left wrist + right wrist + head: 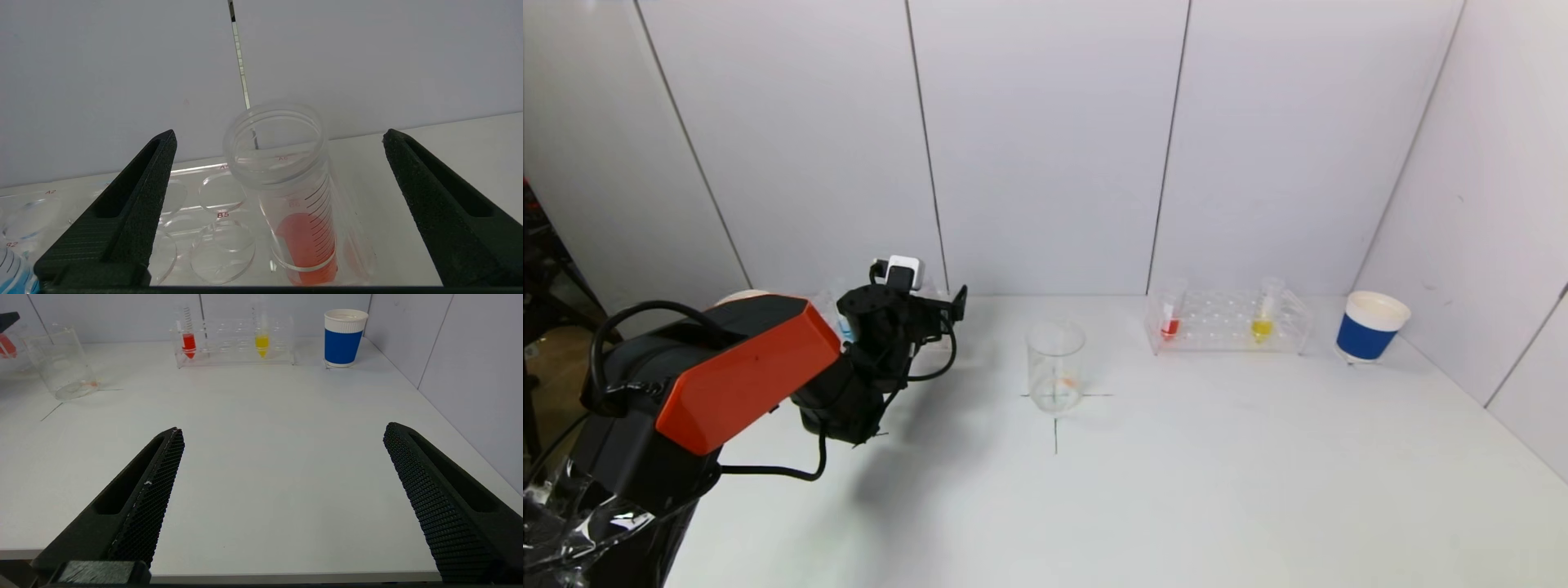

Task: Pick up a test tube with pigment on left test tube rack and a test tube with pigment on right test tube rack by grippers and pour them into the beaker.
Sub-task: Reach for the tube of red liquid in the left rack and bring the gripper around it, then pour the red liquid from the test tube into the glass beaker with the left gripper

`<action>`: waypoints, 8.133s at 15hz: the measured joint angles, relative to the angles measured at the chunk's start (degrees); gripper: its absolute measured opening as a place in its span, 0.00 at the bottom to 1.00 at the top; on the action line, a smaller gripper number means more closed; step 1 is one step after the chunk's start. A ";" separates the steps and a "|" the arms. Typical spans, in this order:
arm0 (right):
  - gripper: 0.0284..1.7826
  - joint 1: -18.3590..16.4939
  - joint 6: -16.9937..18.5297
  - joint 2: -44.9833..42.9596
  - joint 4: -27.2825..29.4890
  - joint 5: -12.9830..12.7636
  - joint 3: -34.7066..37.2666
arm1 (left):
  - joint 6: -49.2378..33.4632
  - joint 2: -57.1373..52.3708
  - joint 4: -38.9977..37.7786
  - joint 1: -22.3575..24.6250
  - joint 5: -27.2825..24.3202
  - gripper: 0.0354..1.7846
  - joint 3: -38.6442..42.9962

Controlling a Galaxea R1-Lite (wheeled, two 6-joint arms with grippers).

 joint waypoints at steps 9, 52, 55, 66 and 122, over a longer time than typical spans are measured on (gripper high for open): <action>1.00 -0.02 0.00 0.00 0.02 -0.01 0.00 | 0.02 1.57 -1.07 0.00 0.09 0.99 -0.13; 1.00 -0.02 0.00 0.00 0.02 -0.01 0.00 | 0.46 0.83 -1.07 0.00 0.30 0.26 -0.89; 1.00 0.00 0.00 0.00 0.00 -0.01 0.00 | 0.44 -0.30 -0.41 0.00 0.32 0.26 -0.83; 1.00 0.00 0.00 0.00 0.02 -0.01 0.00 | 0.06 -4.40 2.68 0.35 0.30 0.26 -0.87; 1.00 0.00 0.00 0.00 0.00 -0.01 0.00 | 14.82 -21.83 45.68 -3.94 -41.17 0.26 -12.17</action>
